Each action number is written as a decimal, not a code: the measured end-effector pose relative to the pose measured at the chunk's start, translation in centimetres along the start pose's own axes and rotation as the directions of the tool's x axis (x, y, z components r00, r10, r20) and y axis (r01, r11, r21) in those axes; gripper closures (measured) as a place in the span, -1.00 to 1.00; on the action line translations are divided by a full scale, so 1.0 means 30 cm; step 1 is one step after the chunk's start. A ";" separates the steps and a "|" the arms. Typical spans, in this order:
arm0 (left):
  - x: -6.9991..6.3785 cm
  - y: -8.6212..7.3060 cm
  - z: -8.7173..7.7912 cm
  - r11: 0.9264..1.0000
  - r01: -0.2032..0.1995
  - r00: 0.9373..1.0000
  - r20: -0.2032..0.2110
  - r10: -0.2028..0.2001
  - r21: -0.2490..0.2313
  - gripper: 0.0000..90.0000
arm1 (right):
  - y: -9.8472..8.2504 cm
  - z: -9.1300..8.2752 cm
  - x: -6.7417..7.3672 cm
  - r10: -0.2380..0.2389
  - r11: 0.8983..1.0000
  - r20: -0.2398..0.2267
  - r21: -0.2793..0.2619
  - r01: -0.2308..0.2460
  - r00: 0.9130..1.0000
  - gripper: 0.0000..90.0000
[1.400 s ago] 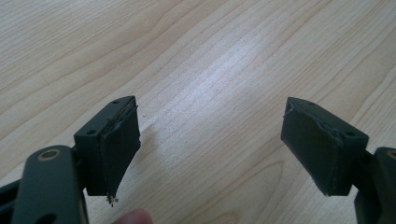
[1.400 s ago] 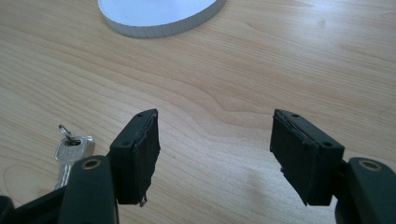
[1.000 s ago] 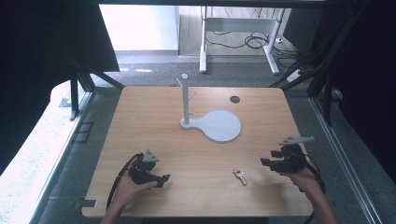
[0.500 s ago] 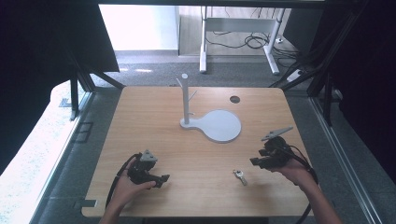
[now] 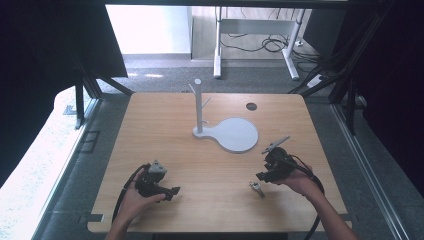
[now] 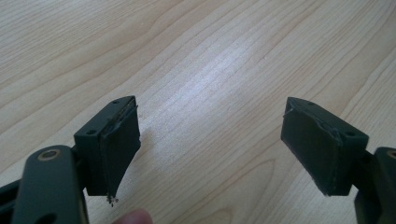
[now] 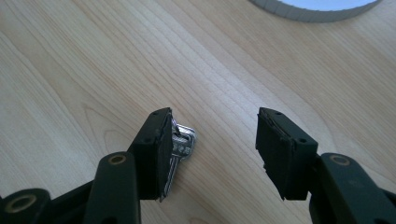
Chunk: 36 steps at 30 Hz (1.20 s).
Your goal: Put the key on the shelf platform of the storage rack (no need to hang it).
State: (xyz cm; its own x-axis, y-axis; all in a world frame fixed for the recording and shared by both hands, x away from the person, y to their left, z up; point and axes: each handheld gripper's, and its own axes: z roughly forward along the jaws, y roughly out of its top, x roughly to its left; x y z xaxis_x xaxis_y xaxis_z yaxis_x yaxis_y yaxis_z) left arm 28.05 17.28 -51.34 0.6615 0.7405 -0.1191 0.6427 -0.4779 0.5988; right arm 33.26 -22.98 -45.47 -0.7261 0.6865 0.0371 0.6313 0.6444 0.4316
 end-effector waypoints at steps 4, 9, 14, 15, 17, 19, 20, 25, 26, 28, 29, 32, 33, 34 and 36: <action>0.004 -0.001 -0.005 1.000 -0.006 1.000 -0.002 0.006 -0.003 -0.56 | 0.013 0.027 0.007 -0.008 1.000 -0.008 0.017 0.008 1.000 0.05; 0.004 -0.002 -0.005 1.000 0.002 1.000 -0.002 -0.002 -0.003 -0.56 | 0.027 0.047 0.022 -0.029 0.999 -0.015 0.038 0.030 0.999 0.05; 0.009 -0.004 -0.004 1.000 0.002 1.000 -0.003 -0.002 -0.002 -0.56 | 0.036 0.065 0.031 -0.042 0.997 -0.017 0.059 0.043 0.999 0.05; 0.011 -0.003 -0.006 1.000 -0.001 1.000 -0.003 0.001 -0.004 -0.56 | 0.036 0.071 0.032 -0.044 0.997 -0.018 0.065 0.045 0.999 0.05; 0.008 -0.004 -0.008 1.000 0.011 1.000 -0.001 -0.011 -0.007 -0.56 | 0.038 0.082 0.036 -0.048 0.995 -0.019 0.083 0.050 0.999 0.06; 0.008 -0.004 -0.009 1.000 0.010 1.000 -0.001 -0.010 -0.008 -0.56 | 0.041 0.090 0.042 -0.058 0.994 -0.018 0.093 0.060 0.998 0.07; 0.009 -0.004 -0.010 1.000 0.007 1.000 -0.001 -0.007 -0.008 -0.56 | 0.042 0.093 0.044 -0.061 0.993 -0.021 0.096 0.063 0.998 0.07; 0.010 -0.003 -0.007 1.000 -0.005 1.000 0.000 0.005 -0.004 -0.56 | 0.049 0.109 0.063 -0.073 0.990 -0.038 0.114 0.077 0.997 0.09; 0.009 -0.003 -0.007 1.000 -0.005 1.000 0.000 0.005 -0.004 -0.56 | 0.050 0.112 0.064 -0.077 0.990 -0.039 0.116 0.081 0.996 0.09; 0.007 -0.003 -0.007 1.000 -0.005 1.000 0.001 0.005 -0.005 -0.56 | 0.052 0.120 0.067 -0.075 0.989 -0.041 0.128 0.079 0.996 0.14; 0.007 -0.003 -0.008 1.000 -0.006 1.000 0.001 0.006 -0.005 -0.56 | 0.053 0.123 0.067 -0.076 0.988 -0.041 0.134 0.081 0.996 0.16; 0.004 -0.003 -0.007 1.000 0.001 1.000 0.001 -0.001 -0.007 -0.56 | 0.055 0.137 0.065 -0.075 0.985 -0.046 0.153 0.082 0.996 0.21; 0.004 -0.002 -0.007 1.000 -0.002 1.000 0.001 0.002 -0.007 -0.56 | 0.056 0.141 0.063 -0.072 0.984 -0.045 0.158 0.078 0.996 0.22; 0.004 -0.002 -0.007 1.000 -0.002 1.000 0.001 0.002 -0.007 -0.56 | 0.058 0.145 0.062 -0.063 0.984 -0.042 0.166 0.069 0.997 0.25; 0.005 -0.002 -0.006 1.000 -0.011 1.000 0.000 0.011 -0.006 -0.56 | 0.059 0.151 0.055 -0.059 0.983 -0.038 0.174 0.064 0.998 0.30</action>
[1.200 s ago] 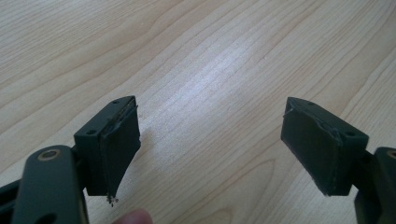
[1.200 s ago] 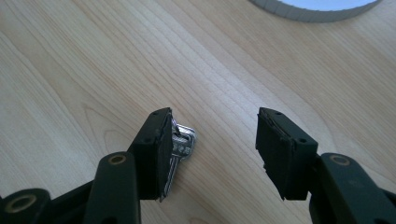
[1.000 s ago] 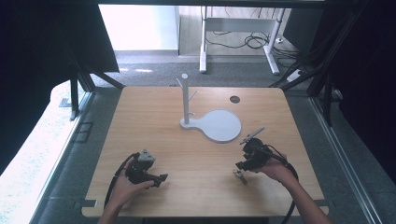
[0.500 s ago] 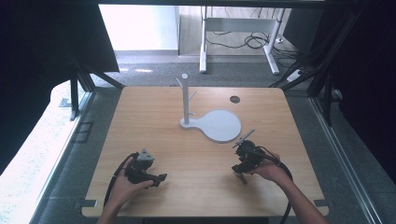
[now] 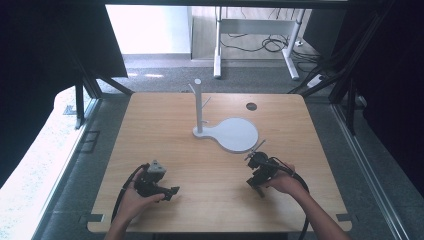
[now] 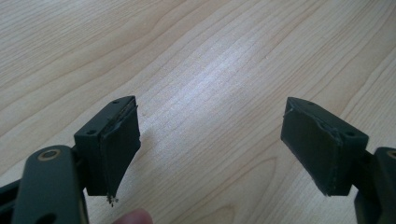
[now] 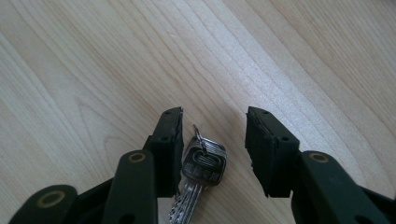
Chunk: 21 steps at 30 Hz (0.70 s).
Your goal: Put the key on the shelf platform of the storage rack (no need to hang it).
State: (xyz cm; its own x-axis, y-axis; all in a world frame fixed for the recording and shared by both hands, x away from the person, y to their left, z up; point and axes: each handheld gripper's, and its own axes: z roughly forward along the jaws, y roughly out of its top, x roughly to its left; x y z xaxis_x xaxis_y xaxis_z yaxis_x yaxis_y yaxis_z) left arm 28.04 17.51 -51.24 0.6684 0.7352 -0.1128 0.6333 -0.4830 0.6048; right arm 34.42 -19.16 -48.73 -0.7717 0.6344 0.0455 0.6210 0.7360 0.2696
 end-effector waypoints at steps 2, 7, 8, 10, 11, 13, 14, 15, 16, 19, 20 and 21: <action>-0.001 0.000 0.000 1.000 0.007 1.000 0.000 -0.007 0.000 -0.56 | 0.002 0.005 -0.006 0.006 1.000 -0.005 0.003 -0.006 1.000 0.35; 0.002 -0.001 -0.003 1.000 0.005 1.000 -0.005 -0.005 -0.007 -0.56 | 0.007 0.017 -0.009 0.013 0.999 -0.015 0.032 -0.012 1.000 0.47; 0.000 0.000 -0.003 1.000 0.006 1.000 -0.008 -0.006 -0.008 -0.55 | 0.008 0.020 -0.010 0.007 0.999 -0.014 0.034 -0.006 1.000 0.48; -0.001 0.000 -0.004 1.000 0.005 1.000 -0.008 -0.005 -0.013 -0.55 | 0.009 0.025 -0.011 0.006 0.999 -0.010 0.040 -0.006 1.000 0.53; -0.001 0.000 -0.005 1.000 0.005 1.000 -0.008 -0.005 -0.014 -0.55 | 0.011 0.028 -0.011 0.008 0.999 -0.009 0.046 -0.008 1.000 0.55; -0.001 0.000 -0.004 1.000 0.004 1.000 -0.009 -0.004 -0.013 -0.55 | 0.012 0.032 -0.010 0.012 0.998 -0.013 0.056 -0.011 1.000 0.58; -0.001 0.000 -0.004 1.000 0.005 1.000 -0.009 -0.005 -0.013 -0.55 | 0.013 0.035 -0.010 0.019 0.998 -0.016 0.060 -0.018 1.000 0.59; -0.001 0.000 -0.004 1.000 0.005 1.000 -0.009 -0.005 -0.013 -0.55 | 0.013 0.035 -0.012 0.021 0.998 -0.020 0.058 -0.019 1.000 0.61; 0.000 -0.001 -0.004 1.000 0.006 1.000 -0.010 -0.007 -0.012 -0.55 | 0.014 0.035 -0.013 0.020 0.998 -0.019 0.062 -0.019 1.000 0.63; 0.001 -0.001 -0.004 1.000 0.007 1.000 -0.010 -0.007 -0.012 -0.55 | 0.014 0.037 -0.012 0.031 0.997 -0.025 0.079 -0.029 0.999 0.71; 0.001 -0.001 -0.004 1.000 0.007 1.000 -0.010 -0.007 -0.012 -0.55 | 0.013 0.039 -0.011 0.028 0.996 -0.024 0.081 -0.026 0.999 0.75; 0.002 -0.001 -0.004 1.000 0.007 1.000 -0.011 -0.007 -0.011 -0.55 | 0.013 0.038 -0.011 0.029 0.996 -0.026 0.084 -0.027 0.999 0.79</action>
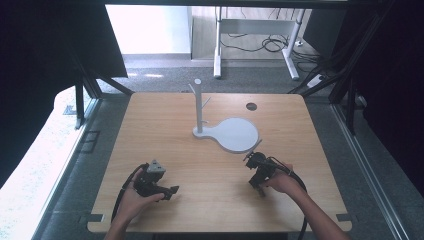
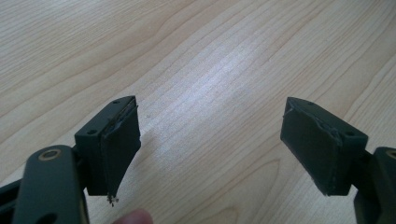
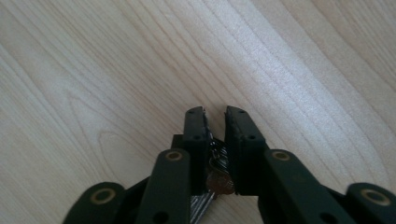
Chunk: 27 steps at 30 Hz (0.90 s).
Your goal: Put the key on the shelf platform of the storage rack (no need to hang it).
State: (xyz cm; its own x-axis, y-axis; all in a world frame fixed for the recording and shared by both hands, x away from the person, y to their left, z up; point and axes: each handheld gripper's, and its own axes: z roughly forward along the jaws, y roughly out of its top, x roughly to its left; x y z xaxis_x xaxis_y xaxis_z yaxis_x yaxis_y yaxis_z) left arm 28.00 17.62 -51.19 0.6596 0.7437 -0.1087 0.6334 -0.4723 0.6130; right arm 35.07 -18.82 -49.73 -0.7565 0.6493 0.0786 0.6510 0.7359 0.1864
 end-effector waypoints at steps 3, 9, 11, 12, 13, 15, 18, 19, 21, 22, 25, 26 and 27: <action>0.001 -0.001 0.002 1.000 -0.002 1.000 0.000 0.002 0.004 -0.55 | -0.001 0.000 0.002 0.001 1.000 -0.004 0.012 -0.001 1.000 0.93; 0.001 -0.001 0.004 1.000 -0.003 1.000 0.001 0.003 0.011 -0.55 | 0.003 -0.007 0.009 -0.019 0.999 0.012 0.043 0.018 1.000 0.98; 0.002 -0.001 0.003 1.000 -0.002 1.000 -0.001 0.002 0.009 -0.55 | 0.005 -0.012 0.011 -0.018 0.999 0.012 0.043 0.017 1.000 0.98; 0.002 -0.001 0.003 1.000 -0.002 1.000 -0.001 0.002 0.009 -0.55 | 0.006 -0.015 0.012 -0.019 0.999 0.011 0.043 0.019 1.000 0.99; 0.002 -0.001 0.003 1.000 -0.002 1.000 -0.001 0.002 0.009 -0.55 | 0.005 -0.016 0.010 -0.030 0.999 0.011 0.038 0.030 0.999 0.99; 0.002 -0.001 0.003 1.000 -0.001 1.000 -0.001 0.001 0.009 -0.55 | 0.007 -0.023 0.011 -0.029 0.999 0.012 0.038 0.028 1.000 0.99; 0.002 -0.002 0.003 1.000 0.005 1.000 0.000 -0.005 0.008 -0.55 | 0.007 -0.030 0.012 -0.036 0.998 0.013 0.043 0.035 0.999 1.00; 0.002 -0.002 0.003 1.000 0.006 1.000 0.000 -0.006 0.007 -0.55 | 0.007 -0.033 0.013 -0.038 0.998 0.020 0.044 0.037 0.999 1.00; 0.002 -0.002 0.002 1.000 0.006 1.000 -0.001 -0.006 0.006 -0.55 | 0.007 -0.037 0.012 -0.049 0.998 0.019 0.041 0.048 0.999 1.00; 0.002 -0.002 0.003 1.000 0.006 1.000 -0.001 -0.006 0.006 -0.55 | 0.007 -0.041 0.016 -0.042 0.998 0.023 0.046 0.041 0.999 1.00; 0.002 -0.002 0.005 1.000 0.005 1.000 -0.002 -0.005 0.009 -0.55 | 0.005 -0.050 0.014 -0.053 0.998 0.027 0.039 0.052 0.998 1.00; 0.002 -0.002 0.005 1.000 0.004 1.000 -0.003 -0.004 0.009 -0.55 | 0.005 -0.055 0.014 -0.049 0.998 0.026 0.036 0.048 0.998 1.00; 0.003 -0.002 0.005 1.000 0.001 1.000 -0.003 -0.001 0.009 -0.55 | 0.004 -0.061 0.012 -0.047 0.998 0.023 0.033 0.046 0.999 1.00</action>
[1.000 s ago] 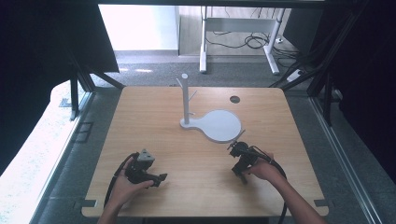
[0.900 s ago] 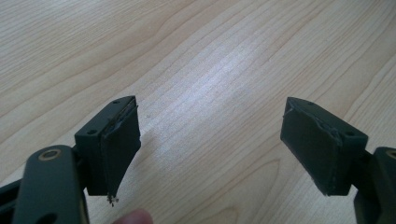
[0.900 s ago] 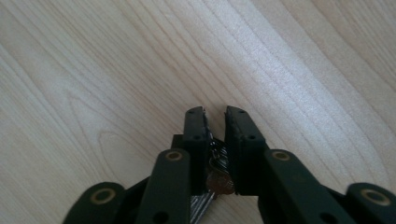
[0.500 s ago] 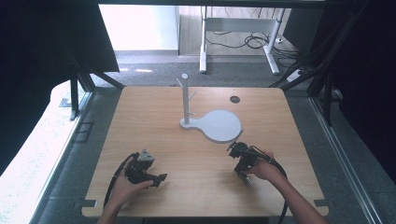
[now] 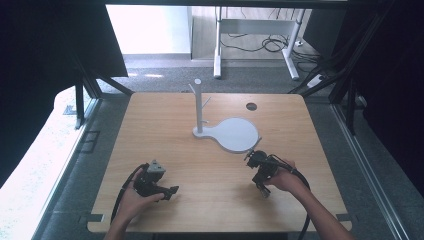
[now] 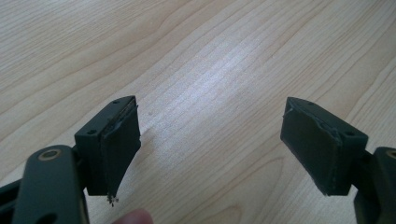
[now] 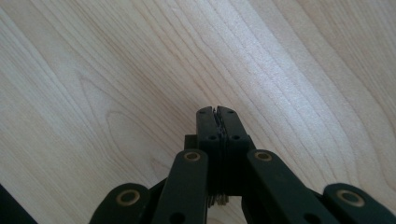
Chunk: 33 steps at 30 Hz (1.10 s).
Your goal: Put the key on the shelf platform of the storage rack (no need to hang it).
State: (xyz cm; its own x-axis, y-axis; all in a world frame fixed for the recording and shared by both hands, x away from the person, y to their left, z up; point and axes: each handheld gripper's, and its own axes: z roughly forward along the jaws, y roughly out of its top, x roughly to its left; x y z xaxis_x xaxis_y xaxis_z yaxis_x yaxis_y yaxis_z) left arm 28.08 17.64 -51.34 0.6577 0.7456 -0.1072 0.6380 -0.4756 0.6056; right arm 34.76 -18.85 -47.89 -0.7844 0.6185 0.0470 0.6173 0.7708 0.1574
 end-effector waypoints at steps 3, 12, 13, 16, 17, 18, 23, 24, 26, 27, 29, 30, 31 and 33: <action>0.000 0.000 -0.001 1.000 0.004 1.000 0.000 -0.004 -0.001 -0.55 | -0.004 -0.015 -0.002 0.002 1.000 0.002 -0.008 -0.002 1.000 1.00; 0.001 0.000 0.001 1.000 -0.006 1.000 0.001 0.006 0.001 -0.55 | -0.019 -0.075 -0.009 0.001 0.999 0.007 -0.037 -0.001 1.000 1.00; 0.001 0.000 0.001 1.000 -0.006 1.000 0.002 0.006 0.001 -0.55 | -0.019 -0.082 -0.010 0.002 0.999 0.007 -0.037 -0.001 1.000 1.00; 0.000 0.001 -0.002 1.000 -0.002 1.000 0.007 0.002 -0.003 -0.55 | -0.020 -0.093 -0.010 -0.008 0.999 0.001 -0.047 0.008 1.000 1.00; 0.000 0.001 -0.003 1.000 -0.001 1.000 0.006 0.001 -0.004 -0.55 | -0.020 -0.098 -0.012 -0.021 0.998 0.003 -0.052 0.021 1.000 1.00; -0.001 0.000 -0.003 1.000 0.006 1.000 0.006 -0.006 -0.004 -0.55 | -0.019 -0.101 -0.010 -0.017 0.998 0.005 -0.054 0.017 1.000 1.00; 0.000 0.001 -0.003 1.000 0.000 1.000 0.007 0.000 -0.003 -0.55 | -0.017 -0.120 -0.005 -0.026 0.998 0.011 -0.061 0.027 1.000 1.00; 0.000 0.001 -0.002 1.000 -0.002 1.000 0.006 0.002 -0.002 -0.55 | -0.016 -0.124 -0.005 -0.031 0.997 0.011 -0.064 0.032 0.999 1.00; -0.001 0.000 -0.003 1.000 0.004 1.000 0.005 -0.004 -0.003 -0.55 | -0.014 -0.131 -0.003 -0.030 0.998 0.015 -0.062 0.031 0.999 1.00; -0.001 0.000 -0.003 1.000 0.004 1.000 0.005 -0.004 -0.004 -0.55 | -0.014 -0.133 -0.003 -0.034 0.997 0.015 -0.065 0.035 0.999 1.00; -0.001 0.000 -0.003 1.000 0.004 1.000 0.005 -0.004 -0.003 -0.55 | -0.012 -0.139 -0.004 -0.039 0.997 0.015 -0.065 0.040 0.999 1.00; -0.001 0.000 -0.003 1.000 0.004 1.000 0.004 -0.004 -0.003 -0.55 | -0.011 -0.142 -0.002 -0.035 0.997 0.018 -0.061 0.036 0.999 1.00; -0.001 0.000 -0.002 1.000 0.004 1.000 0.005 -0.004 -0.003 -0.55 | -0.010 -0.143 -0.003 -0.039 0.997 0.021 -0.063 0.040 0.999 1.00; 0.000 0.001 -0.002 1.000 -0.006 1.000 0.005 0.006 -0.003 -0.55 | -0.007 -0.148 -0.002 -0.043 0.997 0.023 -0.063 0.044 0.999 1.00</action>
State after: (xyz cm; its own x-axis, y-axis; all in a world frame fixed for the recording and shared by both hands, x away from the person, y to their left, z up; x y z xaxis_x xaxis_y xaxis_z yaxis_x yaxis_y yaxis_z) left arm 28.07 17.64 -51.27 0.6631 0.7408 -0.1076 0.6332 -0.4784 0.6085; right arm 34.41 -19.75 -43.55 -0.8085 0.5883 0.0170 0.5768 0.7864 0.2213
